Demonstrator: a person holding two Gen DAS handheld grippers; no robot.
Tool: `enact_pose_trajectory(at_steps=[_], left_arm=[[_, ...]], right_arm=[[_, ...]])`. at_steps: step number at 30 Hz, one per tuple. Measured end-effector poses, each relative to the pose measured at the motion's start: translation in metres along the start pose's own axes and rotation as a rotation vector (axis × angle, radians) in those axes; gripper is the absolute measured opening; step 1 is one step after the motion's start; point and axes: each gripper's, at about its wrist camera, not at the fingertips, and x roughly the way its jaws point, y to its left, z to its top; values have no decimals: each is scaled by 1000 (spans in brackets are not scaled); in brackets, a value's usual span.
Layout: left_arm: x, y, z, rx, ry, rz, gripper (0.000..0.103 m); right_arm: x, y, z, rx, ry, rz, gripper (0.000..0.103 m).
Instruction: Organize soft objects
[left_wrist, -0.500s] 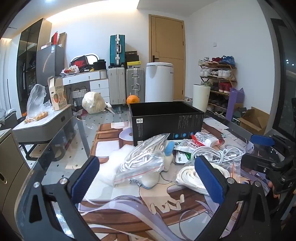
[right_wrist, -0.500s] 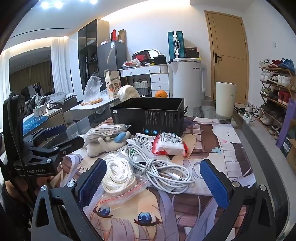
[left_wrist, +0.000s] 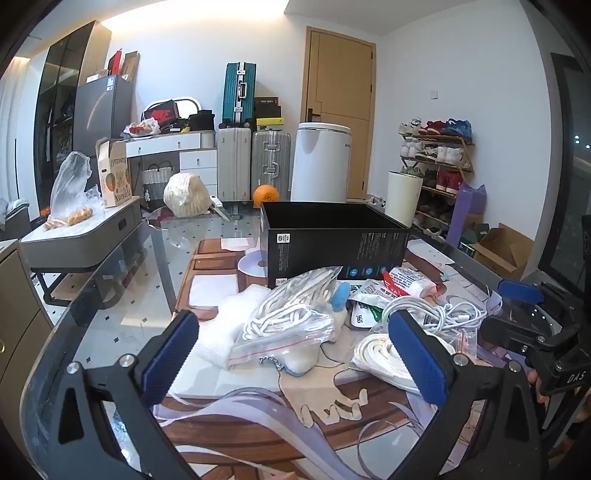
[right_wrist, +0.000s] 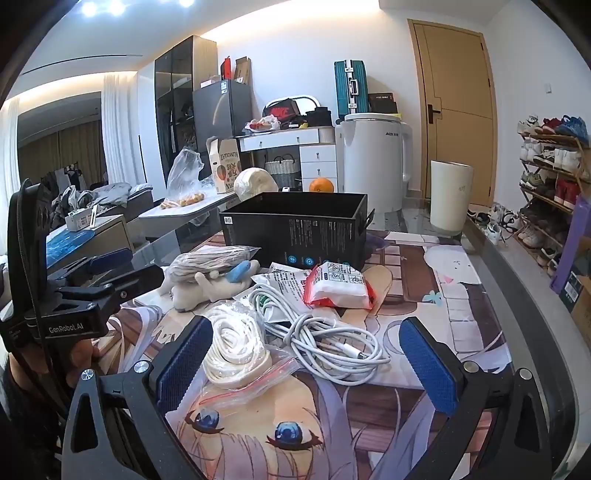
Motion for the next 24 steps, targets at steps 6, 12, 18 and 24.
enact_pose_trajectory(at_steps=[6, 12, 18, 24], left_arm=[[6, 5, 1, -8, 5, -4, 103], [5, 7, 1, -13, 7, -6, 103], [4, 8, 0, -12, 3, -4, 103], [5, 8, 1, -19, 2, -8, 103]], right_arm=[[-1, 2, -1, -8, 4, -11, 103], [0, 3, -1, -9, 6, -11, 103], [-1, 3, -2, -14, 5, -10, 103], [0, 4, -2, -16, 5, -11, 103]])
